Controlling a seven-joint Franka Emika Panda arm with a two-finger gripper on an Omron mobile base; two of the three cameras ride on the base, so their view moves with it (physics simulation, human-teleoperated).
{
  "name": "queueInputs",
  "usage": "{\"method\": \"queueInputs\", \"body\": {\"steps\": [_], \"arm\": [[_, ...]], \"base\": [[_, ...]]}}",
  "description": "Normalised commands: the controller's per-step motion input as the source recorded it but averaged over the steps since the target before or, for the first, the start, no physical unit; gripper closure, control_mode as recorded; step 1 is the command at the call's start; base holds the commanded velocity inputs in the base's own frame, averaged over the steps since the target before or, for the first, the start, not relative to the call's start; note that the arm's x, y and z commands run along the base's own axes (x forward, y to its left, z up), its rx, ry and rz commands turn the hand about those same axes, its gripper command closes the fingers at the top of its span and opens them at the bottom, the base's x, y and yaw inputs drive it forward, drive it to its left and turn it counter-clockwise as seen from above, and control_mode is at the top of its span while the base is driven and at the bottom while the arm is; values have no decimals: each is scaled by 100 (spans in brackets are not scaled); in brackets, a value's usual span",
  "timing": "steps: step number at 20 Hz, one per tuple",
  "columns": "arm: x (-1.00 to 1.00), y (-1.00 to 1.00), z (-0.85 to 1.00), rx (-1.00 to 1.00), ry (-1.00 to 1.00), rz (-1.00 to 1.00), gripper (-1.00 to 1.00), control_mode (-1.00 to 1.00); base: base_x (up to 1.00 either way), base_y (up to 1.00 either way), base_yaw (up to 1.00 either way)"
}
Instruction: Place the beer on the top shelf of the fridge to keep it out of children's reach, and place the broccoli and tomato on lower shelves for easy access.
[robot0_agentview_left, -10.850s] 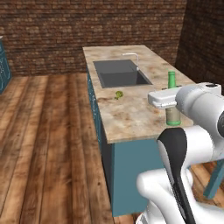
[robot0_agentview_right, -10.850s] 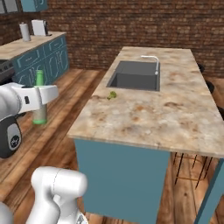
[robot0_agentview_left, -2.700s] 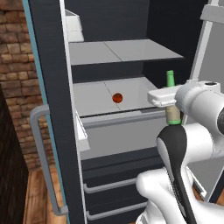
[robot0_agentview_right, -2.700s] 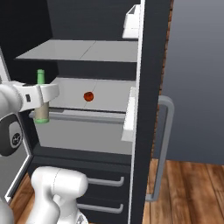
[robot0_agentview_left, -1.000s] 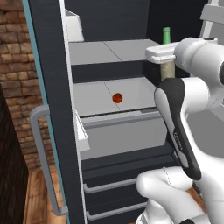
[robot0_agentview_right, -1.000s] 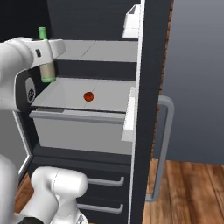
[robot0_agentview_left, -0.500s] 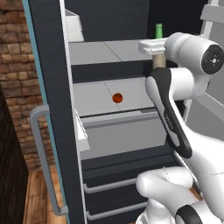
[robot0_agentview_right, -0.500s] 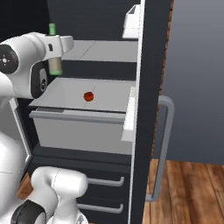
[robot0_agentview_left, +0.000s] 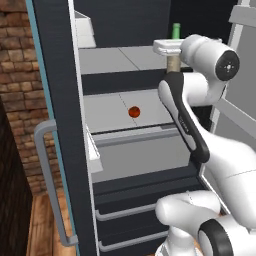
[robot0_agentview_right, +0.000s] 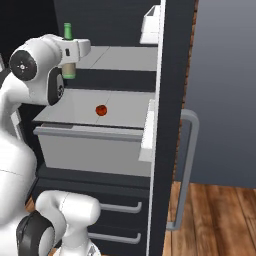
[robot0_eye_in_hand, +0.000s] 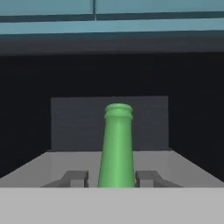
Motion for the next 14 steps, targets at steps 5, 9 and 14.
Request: {"method": "queueInputs", "body": {"steps": [5, 9, 14], "arm": [[31, 6, 0, 1, -11, 0, 100, -100], [31, 10, 0, 0, -10, 3, 100, -100], [32, 10, 0, 0, -4, 3, 100, -100]], "base": [[0, 0, 0], [0, 0, 0], [0, 0, 0]]}}
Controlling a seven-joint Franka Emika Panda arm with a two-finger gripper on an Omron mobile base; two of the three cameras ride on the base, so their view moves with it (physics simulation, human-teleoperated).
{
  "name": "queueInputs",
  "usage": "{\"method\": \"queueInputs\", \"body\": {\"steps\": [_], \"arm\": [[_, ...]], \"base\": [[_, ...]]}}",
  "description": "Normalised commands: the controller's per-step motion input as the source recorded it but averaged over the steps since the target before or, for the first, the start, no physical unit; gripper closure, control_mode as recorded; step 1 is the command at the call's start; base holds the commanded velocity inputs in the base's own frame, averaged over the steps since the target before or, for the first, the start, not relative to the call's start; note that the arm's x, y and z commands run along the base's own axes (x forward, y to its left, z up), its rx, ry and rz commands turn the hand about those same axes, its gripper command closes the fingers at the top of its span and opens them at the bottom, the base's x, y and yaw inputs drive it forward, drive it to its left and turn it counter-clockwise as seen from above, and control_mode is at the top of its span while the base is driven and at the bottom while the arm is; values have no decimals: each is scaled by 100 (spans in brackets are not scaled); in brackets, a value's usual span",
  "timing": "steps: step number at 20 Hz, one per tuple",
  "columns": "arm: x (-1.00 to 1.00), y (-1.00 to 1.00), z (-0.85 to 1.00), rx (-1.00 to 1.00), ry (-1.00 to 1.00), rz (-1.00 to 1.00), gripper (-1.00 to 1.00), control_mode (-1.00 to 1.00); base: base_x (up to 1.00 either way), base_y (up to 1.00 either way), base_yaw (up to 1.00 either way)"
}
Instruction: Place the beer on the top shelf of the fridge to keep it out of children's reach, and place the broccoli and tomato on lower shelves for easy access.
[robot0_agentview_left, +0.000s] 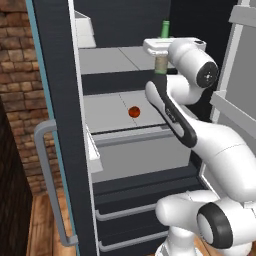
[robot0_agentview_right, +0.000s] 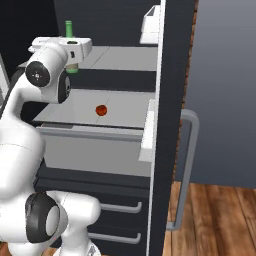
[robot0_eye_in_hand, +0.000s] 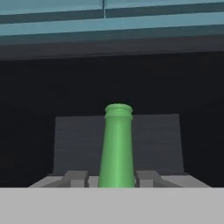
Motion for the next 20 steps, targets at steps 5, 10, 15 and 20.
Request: {"method": "queueInputs", "body": {"steps": [5, 10, 15, 20], "arm": [[29, 7, 0, 0, 0, 3, 100, -100], [35, 5, 0, 0, 0, 1, 100, -100], [43, 2, 0, 0, 0, 0, 100, -100], [44, 0, 0, 0, 0, 0, 100, -100]], "base": [[0, 0, 0], [0, 0, 0], [0, 0, 0], [0, 0, 0]]}}
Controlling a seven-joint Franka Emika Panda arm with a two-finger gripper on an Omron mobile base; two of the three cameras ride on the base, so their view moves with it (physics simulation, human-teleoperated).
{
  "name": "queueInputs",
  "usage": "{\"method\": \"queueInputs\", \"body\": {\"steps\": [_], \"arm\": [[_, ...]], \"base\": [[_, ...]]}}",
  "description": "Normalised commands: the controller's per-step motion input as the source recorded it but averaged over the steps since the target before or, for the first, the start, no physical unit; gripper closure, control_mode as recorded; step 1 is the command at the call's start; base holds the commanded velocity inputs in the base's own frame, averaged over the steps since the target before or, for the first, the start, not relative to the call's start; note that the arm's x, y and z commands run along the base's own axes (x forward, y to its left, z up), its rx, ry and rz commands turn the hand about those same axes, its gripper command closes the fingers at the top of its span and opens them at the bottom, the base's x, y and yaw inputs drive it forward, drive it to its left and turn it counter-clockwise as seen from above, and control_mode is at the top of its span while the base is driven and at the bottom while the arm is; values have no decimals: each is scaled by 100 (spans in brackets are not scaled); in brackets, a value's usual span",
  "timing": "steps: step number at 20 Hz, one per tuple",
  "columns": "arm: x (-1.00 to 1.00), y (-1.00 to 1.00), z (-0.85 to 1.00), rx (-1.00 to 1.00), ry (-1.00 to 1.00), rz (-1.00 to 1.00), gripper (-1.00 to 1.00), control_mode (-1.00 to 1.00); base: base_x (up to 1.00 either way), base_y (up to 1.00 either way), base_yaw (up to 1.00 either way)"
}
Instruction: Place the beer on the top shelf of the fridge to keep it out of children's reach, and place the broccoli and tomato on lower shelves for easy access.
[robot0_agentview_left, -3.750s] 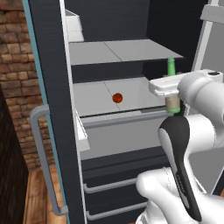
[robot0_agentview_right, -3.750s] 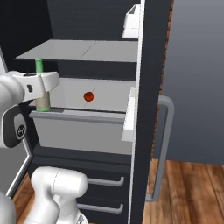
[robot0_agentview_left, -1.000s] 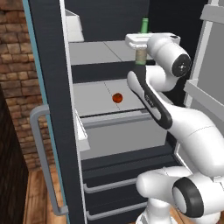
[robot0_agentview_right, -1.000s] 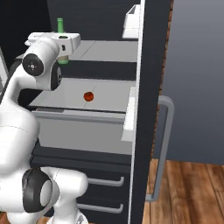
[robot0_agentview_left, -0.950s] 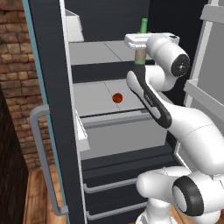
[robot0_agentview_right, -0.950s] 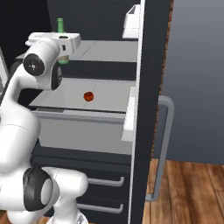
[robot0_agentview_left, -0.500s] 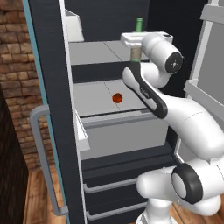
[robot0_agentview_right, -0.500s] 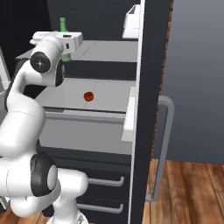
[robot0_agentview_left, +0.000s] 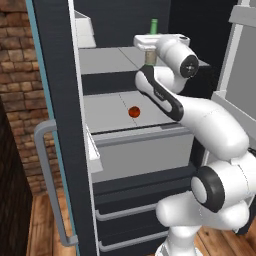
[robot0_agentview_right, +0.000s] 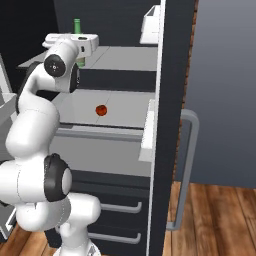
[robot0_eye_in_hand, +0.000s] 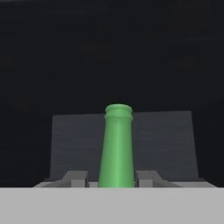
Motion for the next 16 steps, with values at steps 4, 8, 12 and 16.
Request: {"method": "queueInputs", "body": {"steps": [4, 8, 12, 16], "arm": [[42, 0, -2, 0, 0, 0, 100, -100], [37, 1, -10, 0, 0, 0, 100, -100], [27, 1, -24, 0, 0, 1, 100, -100], [20, 0, -32, 0, 0, 2, 100, -100]], "base": [[0, 0, 0], [0, 0, 0], [0, 0, 0], [0, 0, 0]]}}
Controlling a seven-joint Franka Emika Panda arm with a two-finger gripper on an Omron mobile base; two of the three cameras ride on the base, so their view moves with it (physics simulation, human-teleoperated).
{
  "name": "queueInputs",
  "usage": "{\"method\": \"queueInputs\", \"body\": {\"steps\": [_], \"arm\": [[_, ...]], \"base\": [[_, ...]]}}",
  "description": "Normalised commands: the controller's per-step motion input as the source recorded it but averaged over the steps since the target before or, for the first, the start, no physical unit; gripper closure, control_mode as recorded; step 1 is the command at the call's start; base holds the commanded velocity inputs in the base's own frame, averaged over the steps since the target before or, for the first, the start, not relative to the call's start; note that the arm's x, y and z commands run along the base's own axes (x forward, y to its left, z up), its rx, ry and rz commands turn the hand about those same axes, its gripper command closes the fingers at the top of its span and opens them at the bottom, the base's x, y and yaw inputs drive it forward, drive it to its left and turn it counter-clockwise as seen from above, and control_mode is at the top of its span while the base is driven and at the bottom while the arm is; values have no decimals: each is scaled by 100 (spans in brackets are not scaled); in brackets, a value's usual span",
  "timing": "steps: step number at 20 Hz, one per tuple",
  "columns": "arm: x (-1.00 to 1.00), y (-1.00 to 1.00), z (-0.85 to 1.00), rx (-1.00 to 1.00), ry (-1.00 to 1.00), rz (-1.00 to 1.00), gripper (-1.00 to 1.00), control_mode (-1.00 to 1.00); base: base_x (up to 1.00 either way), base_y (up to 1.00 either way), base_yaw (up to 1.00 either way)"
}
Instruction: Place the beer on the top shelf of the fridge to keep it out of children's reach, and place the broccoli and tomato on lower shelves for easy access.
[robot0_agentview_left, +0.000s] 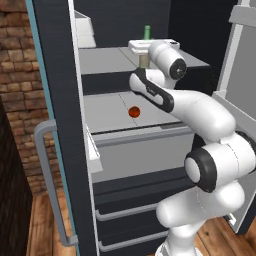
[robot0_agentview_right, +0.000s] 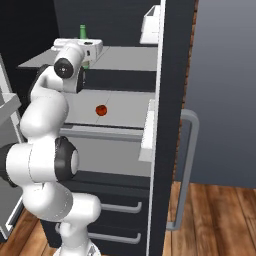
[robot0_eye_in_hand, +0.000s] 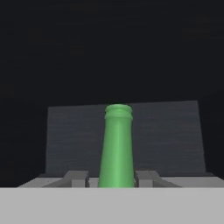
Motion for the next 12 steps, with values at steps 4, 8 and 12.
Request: {"method": "queueInputs", "body": {"steps": [4, 8, 12], "arm": [[24, 0, -24, 0, 0, 2, 100, -100], [28, 0, -10, 0, 0, 2, 100, -100], [28, 0, -1, 0, -6, 2, 100, -100]], "base": [[0, 0, 0], [0, 0, 0], [0, 0, 0]]}}
